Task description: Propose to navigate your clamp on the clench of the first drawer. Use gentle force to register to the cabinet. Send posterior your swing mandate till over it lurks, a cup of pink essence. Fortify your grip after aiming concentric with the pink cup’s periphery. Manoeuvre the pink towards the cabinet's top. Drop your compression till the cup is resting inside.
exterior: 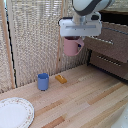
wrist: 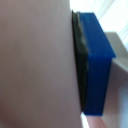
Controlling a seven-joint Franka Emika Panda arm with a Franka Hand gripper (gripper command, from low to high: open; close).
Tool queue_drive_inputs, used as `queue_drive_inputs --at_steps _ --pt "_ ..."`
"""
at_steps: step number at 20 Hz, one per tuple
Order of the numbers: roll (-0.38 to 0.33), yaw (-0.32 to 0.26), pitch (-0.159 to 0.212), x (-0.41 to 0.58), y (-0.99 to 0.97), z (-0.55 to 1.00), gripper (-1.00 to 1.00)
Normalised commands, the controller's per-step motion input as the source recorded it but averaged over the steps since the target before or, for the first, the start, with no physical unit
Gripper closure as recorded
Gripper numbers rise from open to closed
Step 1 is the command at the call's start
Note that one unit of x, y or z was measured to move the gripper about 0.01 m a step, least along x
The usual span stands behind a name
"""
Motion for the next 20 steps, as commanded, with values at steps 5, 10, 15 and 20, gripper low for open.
queue_drive_inputs --at_steps 5,10,15,20 --pt "-0.186 -0.264 0.032 0.362 0.0 0.86 1.0" --pt "-0.19 -0.236 0.024 0.427 0.0 0.88 1.0" --pt "-0.127 -0.207 0.05 0.526 -0.04 0.87 1.0" --pt "0.012 -0.224 0.116 0.343 -0.26 0.84 1.0"
